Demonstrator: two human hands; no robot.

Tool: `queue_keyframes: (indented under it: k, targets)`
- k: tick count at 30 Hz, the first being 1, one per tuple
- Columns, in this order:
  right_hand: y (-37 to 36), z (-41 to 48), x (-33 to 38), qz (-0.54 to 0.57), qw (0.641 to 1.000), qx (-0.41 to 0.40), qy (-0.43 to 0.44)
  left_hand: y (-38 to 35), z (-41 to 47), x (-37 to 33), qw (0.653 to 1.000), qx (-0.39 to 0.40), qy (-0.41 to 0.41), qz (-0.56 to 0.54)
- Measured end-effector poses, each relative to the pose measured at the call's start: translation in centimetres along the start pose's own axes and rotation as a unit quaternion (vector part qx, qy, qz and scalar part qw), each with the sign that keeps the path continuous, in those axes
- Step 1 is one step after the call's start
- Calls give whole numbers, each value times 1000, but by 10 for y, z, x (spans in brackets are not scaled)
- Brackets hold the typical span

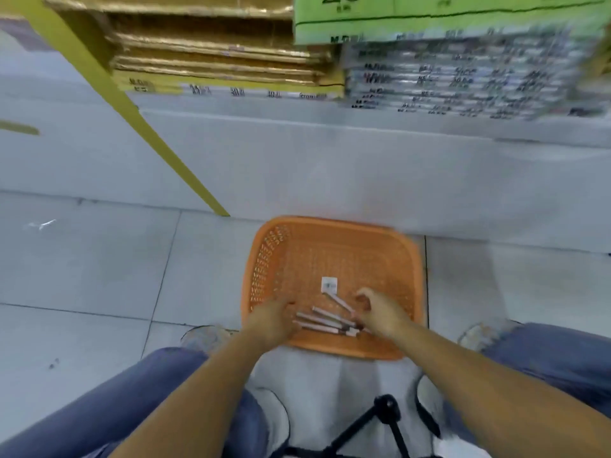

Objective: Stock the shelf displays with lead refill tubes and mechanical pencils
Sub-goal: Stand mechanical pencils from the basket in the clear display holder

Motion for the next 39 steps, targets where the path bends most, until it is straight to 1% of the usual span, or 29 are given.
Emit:
queue_keyframes:
  k: [3, 4, 6, 10, 15, 19, 22, 24, 27, 28, 31, 33, 36, 39]
  targets:
    - [-20, 16, -3, -15, 999, 43, -7, -12, 21, 2, 999, 40, 5, 2]
    - [-24, 19, -3, -18, 999, 48, -9, -15, 26, 2, 998, 56, 6, 5]
    - [-32, 22, -4, -40, 999, 29, -11, -21, 36, 1, 997, 71, 6, 7]
    - [-41, 23, -7, -92, 995, -27, 0, -26, 50, 1, 999, 43, 0, 11]
    - [-41, 23, -10, -85, 995, -35, 35, -30, 57, 0, 999, 25, -16, 34]
    - [-43, 22, -13, -79, 996, -9, 51, -30, 56, 1, 999, 17, -28, 40]
    - [-44, 19, -15, -103, 993, 20, 62, -30, 56, 1, 998, 13, -34, 51]
    - [-40, 17, -17, -73, 996, 20, 50, -32, 55, 1, 996, 12, -49, 72]
    - [-27, 15, -22, 52, 998, 18, 12, -36, 55, -1, 990, 42, -99, 97]
    - [-22, 15, -24, 73, 997, 18, 5, -37, 55, -3, 987, 57, -107, 106]
    - [-12, 15, -28, 82, 997, 15, -5, -38, 59, -10, 975, 75, -129, 164]
    - [-9, 14, -29, 80, 997, 6, -5, -39, 62, -14, 970, 64, -149, 183]
    - [-10, 14, -31, 96, 995, 6, -15, -37, 65, -13, 978, 26, -147, 149]
    - [-9, 14, -28, 188, 981, 3, -39, -35, 68, -11, 983, 15, -122, 138]
Point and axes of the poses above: each hand's wrist, its own z-axis towards the middle knuckle, its own y-axis out of the back of the hand, x = y × z, the point moved 2 cm from there along z, towards the middle knuckle, and after that the axes turned 12 degrees about -z, right-handed, at the moved point
